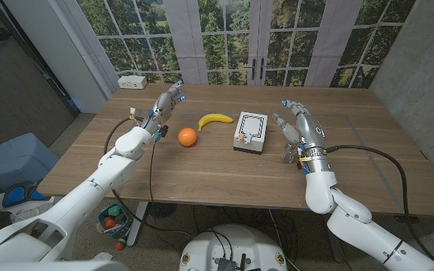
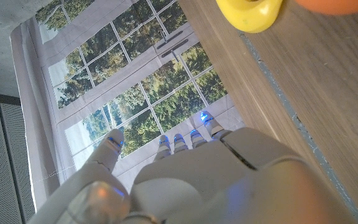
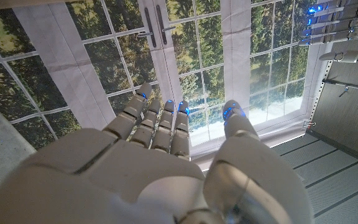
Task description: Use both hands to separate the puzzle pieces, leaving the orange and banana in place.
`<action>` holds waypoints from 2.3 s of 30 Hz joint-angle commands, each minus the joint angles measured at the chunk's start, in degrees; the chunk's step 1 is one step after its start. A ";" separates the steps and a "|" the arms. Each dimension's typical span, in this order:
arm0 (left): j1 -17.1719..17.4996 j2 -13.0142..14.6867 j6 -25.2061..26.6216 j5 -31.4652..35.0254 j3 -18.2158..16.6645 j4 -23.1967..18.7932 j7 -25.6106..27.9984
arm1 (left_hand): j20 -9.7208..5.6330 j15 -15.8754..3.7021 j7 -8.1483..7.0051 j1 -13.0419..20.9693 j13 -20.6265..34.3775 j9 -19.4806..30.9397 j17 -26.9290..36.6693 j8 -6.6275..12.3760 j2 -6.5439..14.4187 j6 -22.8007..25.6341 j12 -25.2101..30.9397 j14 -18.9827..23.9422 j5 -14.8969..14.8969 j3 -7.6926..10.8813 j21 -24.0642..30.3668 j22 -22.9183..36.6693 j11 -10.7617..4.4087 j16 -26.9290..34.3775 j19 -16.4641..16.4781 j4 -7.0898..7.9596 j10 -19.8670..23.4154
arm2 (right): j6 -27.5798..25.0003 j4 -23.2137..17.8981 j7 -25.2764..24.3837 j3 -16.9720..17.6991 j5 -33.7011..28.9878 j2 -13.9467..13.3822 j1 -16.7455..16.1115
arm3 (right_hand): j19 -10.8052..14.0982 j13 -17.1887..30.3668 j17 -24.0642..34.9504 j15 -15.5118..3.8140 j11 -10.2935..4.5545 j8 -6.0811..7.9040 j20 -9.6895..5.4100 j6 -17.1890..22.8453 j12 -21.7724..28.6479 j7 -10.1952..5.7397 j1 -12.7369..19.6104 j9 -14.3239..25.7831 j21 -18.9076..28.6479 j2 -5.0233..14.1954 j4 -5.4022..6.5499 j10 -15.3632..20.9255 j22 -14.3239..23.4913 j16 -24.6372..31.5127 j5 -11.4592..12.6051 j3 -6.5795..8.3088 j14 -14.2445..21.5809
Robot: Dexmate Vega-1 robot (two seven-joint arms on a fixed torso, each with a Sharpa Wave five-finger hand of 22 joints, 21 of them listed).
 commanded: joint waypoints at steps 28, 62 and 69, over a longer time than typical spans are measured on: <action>-0.99 -0.61 -2.58 -0.67 0.46 1.21 -3.35 | 0.79 -0.98 -1.75 0.00 0.34 0.16 0.07 -0.01 0.56 0.66 0.05 -0.46 -0.15 -0.16 -1.44 0.40 0.89 0.02 -0.38 -0.90 0.01 | 1.55 0.97 -4.60 -5.50 -6.76 -0.27 -2.49 | 2.84 0.99 0.31 -4.94 -1.41 1.91 -0.67 6.39 0.82 -2.33 5.30 0.19 0.04 -2.52 -0.28 2.51 0.23 1.69 -0.54 -0.46 2.88; 1.72 0.84 -2.17 -0.22 -0.67 -2.51 -1.22 | 0.72 -1.05 -1.75 -0.29 0.35 0.16 0.11 -0.08 0.71 0.79 0.05 -0.48 -0.21 -0.43 -2.45 0.43 0.94 0.04 0.03 -1.16 0.09 | 0.00 7.39 -7.37 -10.37 -11.45 1.24 1.16 | 4.75 1.49 0.73 -7.11 -3.44 3.84 -1.98 13.29 0.45 -5.87 18.89 0.24 -0.10 -5.53 -0.93 3.42 0.32 2.62 0.50 0.33 3.88; 1.82 0.86 -2.08 -0.46 -0.76 -2.49 -1.33 | 0.78 -1.09 -1.68 -0.35 0.35 0.16 0.11 -0.03 0.75 1.00 0.04 -0.51 -0.21 -0.49 -2.70 0.43 0.95 0.04 0.09 -1.20 0.08 | -0.13 8.93 -7.35 -11.44 -11.76 1.15 2.18 | 5.19 1.55 0.95 -7.44 -3.76 4.03 -2.31 14.19 0.48 -6.25 21.28 0.26 -0.02 -5.44 -0.78 3.82 0.35 2.94 0.39 0.51 4.18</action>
